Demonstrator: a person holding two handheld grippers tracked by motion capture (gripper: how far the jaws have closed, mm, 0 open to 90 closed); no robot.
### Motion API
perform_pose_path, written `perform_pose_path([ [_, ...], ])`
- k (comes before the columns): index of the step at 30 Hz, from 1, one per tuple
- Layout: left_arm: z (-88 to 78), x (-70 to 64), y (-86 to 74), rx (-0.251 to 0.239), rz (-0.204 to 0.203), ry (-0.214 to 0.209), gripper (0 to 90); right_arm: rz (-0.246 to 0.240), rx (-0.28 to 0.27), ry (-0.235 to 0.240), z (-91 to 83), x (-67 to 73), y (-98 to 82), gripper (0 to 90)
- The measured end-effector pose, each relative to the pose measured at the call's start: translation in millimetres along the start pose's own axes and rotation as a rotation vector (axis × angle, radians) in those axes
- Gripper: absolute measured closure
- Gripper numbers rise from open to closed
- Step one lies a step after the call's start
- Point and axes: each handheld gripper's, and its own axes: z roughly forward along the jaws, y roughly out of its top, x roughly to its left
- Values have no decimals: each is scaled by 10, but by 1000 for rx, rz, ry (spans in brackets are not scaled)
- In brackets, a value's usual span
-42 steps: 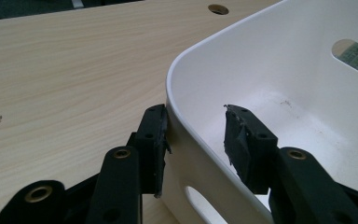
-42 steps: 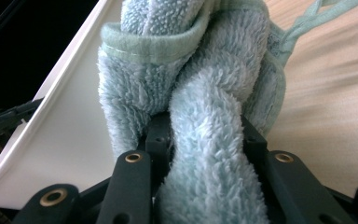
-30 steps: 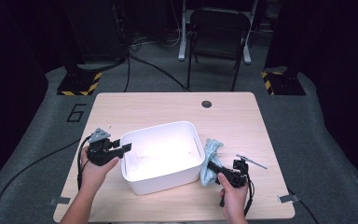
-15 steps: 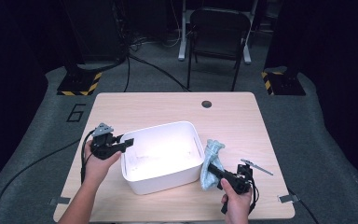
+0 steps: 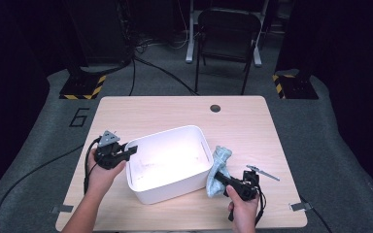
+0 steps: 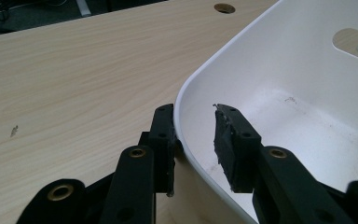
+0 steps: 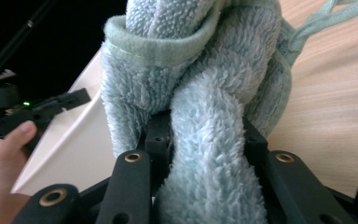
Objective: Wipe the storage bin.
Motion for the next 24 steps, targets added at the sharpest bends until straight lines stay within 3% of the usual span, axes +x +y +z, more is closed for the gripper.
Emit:
perform_pose_path([
  [6,-64,-20,-23,-2,7,17,675,30,60,-38,115,-76,-25,667],
  [12,-106,-27,-53,1,1,33,669,-2,178,-143,364,-284,-131,678],
  [14,-123,-24,-61,4,4,36,667,1,191,-157,413,-320,-151,681],
  [19,-141,-27,-81,2,-6,40,662,-9,175,-170,441,-306,-153,681],
  [24,-145,-7,-113,-2,-34,35,659,20,160,-150,444,-316,-139,687],
])
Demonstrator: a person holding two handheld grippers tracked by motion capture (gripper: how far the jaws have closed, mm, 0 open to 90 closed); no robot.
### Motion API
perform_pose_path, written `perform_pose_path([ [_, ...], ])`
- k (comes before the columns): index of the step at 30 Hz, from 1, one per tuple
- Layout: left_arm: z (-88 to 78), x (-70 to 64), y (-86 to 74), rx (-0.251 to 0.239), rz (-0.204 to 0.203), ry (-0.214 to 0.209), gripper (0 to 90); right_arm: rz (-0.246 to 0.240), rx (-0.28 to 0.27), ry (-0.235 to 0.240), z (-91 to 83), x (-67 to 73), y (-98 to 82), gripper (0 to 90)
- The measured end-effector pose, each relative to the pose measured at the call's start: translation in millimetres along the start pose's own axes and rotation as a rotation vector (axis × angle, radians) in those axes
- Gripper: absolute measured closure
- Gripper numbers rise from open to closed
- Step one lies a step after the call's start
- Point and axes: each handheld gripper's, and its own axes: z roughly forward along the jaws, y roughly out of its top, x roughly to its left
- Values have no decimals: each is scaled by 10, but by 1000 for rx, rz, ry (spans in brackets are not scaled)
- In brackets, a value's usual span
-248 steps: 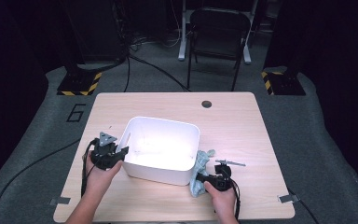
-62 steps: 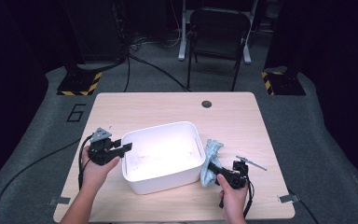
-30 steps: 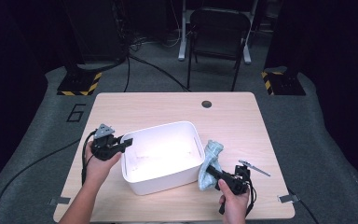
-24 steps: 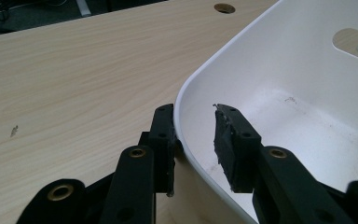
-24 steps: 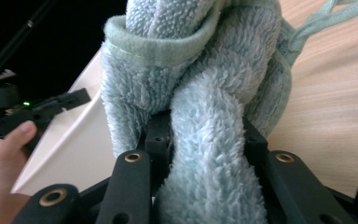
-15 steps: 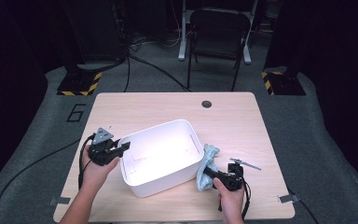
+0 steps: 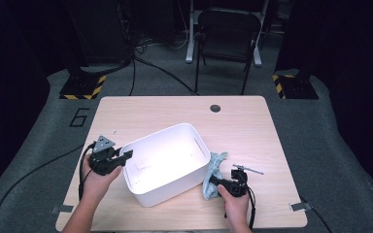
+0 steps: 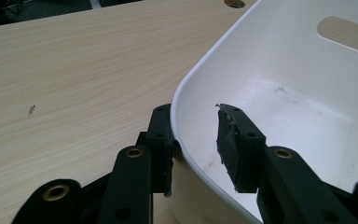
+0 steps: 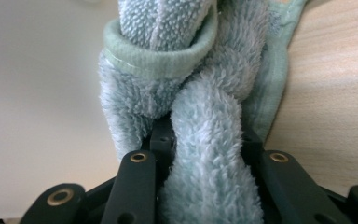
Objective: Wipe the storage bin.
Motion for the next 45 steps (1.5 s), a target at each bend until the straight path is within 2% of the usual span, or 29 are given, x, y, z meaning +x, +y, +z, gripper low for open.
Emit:
perform_pose_path([
  [3,1,-13,-5,-2,7,10,659,16,7,-1,-8,22,14,692],
  [7,3,-21,-13,-6,7,21,663,2,-4,-3,-34,73,44,695],
  [11,19,-46,-21,-23,-6,37,662,6,-41,36,-123,138,85,695],
  [13,29,-72,-27,-21,8,54,658,-4,-50,45,-178,172,104,693],
  [16,41,-85,-36,-26,-1,59,643,-16,-93,85,-276,266,143,690],
  [17,41,-82,-36,-26,0,57,642,-2,-103,103,-312,306,153,689],
  [21,39,-78,-37,-26,0,55,640,-41,-164,157,-420,403,192,682],
  [25,40,-78,-38,-27,0,52,640,-52,-169,165,-489,501,205,677],
  [27,39,-76,-38,-27,1,51,640,-71,-169,159,-480,494,203,675],
  [29,41,-75,-39,-30,3,51,640,-52,-171,176,-460,472,192,675],
  [31,42,-73,-39,-30,3,48,640,-53,-171,185,-444,445,184,675],
  [35,41,-78,-35,-24,5,48,641,-52,-165,181,-418,425,164,675],
  [41,42,-78,-30,-20,17,48,640,-52,-133,141,-308,328,106,677],
  [42,42,-75,-28,-18,18,44,638,-35,-124,135,-294,322,95,677],
  [44,41,-71,-26,-16,20,42,634,-41,-104,113,-230,257,69,678],
  [45,41,-71,-26,-16,20,42,632,-15,-81,102,-209,244,57,678],
])
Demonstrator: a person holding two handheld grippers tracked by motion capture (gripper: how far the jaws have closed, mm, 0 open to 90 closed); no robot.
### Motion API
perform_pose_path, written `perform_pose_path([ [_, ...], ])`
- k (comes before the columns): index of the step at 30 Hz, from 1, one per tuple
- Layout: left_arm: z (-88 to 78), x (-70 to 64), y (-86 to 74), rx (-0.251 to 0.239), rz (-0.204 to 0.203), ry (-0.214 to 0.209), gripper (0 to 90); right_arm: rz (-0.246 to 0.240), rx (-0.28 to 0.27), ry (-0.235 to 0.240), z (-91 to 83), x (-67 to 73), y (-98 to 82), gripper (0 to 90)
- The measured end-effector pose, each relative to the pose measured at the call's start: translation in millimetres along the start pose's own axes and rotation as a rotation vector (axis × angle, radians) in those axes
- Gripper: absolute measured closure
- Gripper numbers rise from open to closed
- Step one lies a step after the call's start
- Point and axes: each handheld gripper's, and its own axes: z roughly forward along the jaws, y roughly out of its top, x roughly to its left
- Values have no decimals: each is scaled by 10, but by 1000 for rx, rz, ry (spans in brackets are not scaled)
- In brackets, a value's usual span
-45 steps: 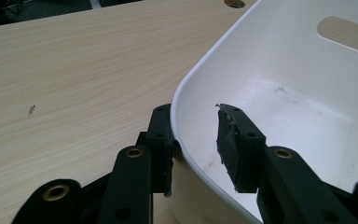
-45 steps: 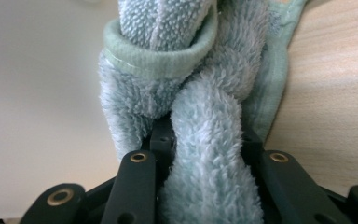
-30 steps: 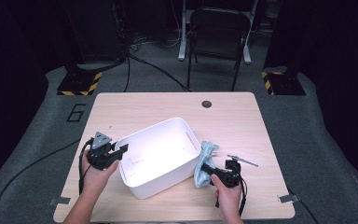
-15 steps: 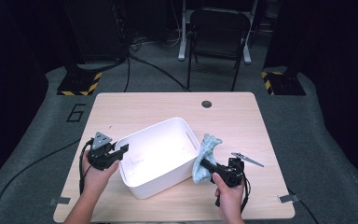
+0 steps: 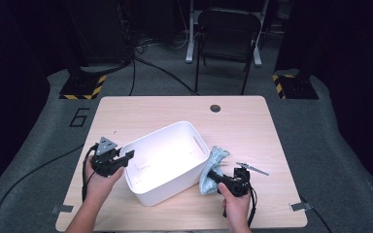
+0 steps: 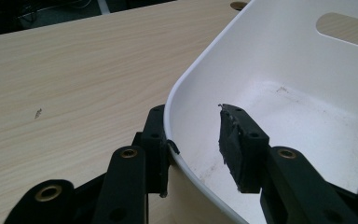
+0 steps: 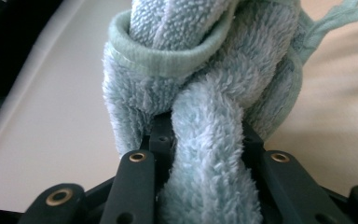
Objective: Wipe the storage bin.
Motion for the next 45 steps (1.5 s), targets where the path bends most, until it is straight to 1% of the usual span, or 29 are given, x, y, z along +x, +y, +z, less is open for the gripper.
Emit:
perform_pose_path([
  [2,0,2,0,0,-2,0,631,5,28,-11,50,-70,-24,678],
  [4,0,8,0,0,0,0,630,13,59,-21,91,-107,-41,678],
  [5,-1,10,0,1,1,1,630,12,85,-35,128,-145,-53,678],
  [7,-3,11,1,3,0,3,630,32,129,-42,190,-207,-83,677],
  [8,-3,11,1,2,-2,5,629,38,142,-39,221,-241,-97,677],
  [10,-3,6,-1,0,-7,8,628,59,142,-31,242,-266,-109,678],
  [12,-2,5,0,-1,-8,10,628,53,142,-32,243,-264,-109,677],
  [15,-6,1,5,2,3,8,627,62,140,-32,240,-262,-112,677],
  [18,-8,-4,19,12,14,-5,613,72,141,-27,236,-276,-107,675],
  [19,-11,2,23,23,17,-17,607,65,141,-23,232,-290,-105,675],
  [21,-21,18,35,41,31,-42,594,83,135,-27,227,-291,-96,673],
  [22,-25,21,41,48,35,-49,587,81,138,-21,225,-301,-95,671],
  [23,-24,19,42,46,37,-51,582,96,136,-23,224,-296,-91,670],
  [26,-43,33,54,65,41,-77,576,84,136,-25,214,-313,-87,669],
  [27,-52,44,58,71,43,-92,577,91,138,-29,208,-311,-84,668],
  [28,-63,59,63,78,49,-111,575,95,131,-29,211,-312,-81,667],
  [29,-77,77,69,87,53,-139,577,106,138,-26,203,-310,-80,667],
  [30,-84,94,69,87,55,-162,578,87,128,-28,202,-331,-75,666],
  [31,-95,112,74,99,56,-192,579,97,124,-31,200,-330,-71,665],
  [32,-102,130,77,110,68,-217,581,116,130,-27,193,-325,-69,663],
  [34,-100,133,80,130,80,-261,580,99,122,-28,189,-350,-64,661],
  [36,-83,114,78,146,103,-286,569,102,118,-28,187,-353,-60,659],
  [37,-66,94,72,147,107,-286,569,99,115,-29,187,-359,-59,659],
  [38,-46,63,65,143,108,-272,569,95,113,-28,187,-364,-57,659],
  [39,-31,37,64,145,124,-254,571,96,112,-29,186,-365,-57,659],
  [42,-7,-37,58,137,149,-198,590,107,113,-29,186,-362,-54,659],
  [43,-7,-45,57,137,149,-190,605,107,112,-26,186,-365,-53,658],
  [44,-7,-50,54,130,138,-181,621,107,111,-26,187,-368,-52,659],
  [45,-7,-47,53,129,134,-179,651,119,107,-27,189,-363,-49,659],
])
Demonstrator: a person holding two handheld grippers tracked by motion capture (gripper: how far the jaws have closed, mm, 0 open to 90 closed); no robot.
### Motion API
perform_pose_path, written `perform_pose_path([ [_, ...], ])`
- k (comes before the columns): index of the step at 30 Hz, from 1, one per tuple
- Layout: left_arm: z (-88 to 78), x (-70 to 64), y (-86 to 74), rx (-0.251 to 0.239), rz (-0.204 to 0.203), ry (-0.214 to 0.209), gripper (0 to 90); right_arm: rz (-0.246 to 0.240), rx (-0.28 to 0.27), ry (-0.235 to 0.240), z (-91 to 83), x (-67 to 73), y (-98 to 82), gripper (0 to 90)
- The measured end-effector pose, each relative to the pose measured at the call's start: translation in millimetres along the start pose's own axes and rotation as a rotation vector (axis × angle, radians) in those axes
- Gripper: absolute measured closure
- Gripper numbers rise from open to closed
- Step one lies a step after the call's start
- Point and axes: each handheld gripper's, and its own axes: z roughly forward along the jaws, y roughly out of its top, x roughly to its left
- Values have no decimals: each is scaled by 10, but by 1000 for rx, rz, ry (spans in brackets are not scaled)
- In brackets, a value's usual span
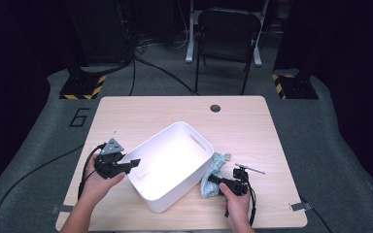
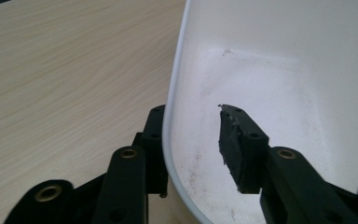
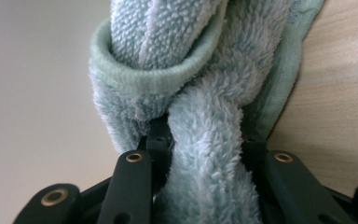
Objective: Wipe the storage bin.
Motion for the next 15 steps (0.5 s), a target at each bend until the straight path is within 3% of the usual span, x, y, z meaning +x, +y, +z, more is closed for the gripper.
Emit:
perform_pose_path([
  [7,-3,-28,5,3,6,16,717,-10,-8,8,1,-35,13,658],
  [15,13,-86,20,9,27,17,738,-12,-32,-31,-17,-9,22,667],
])
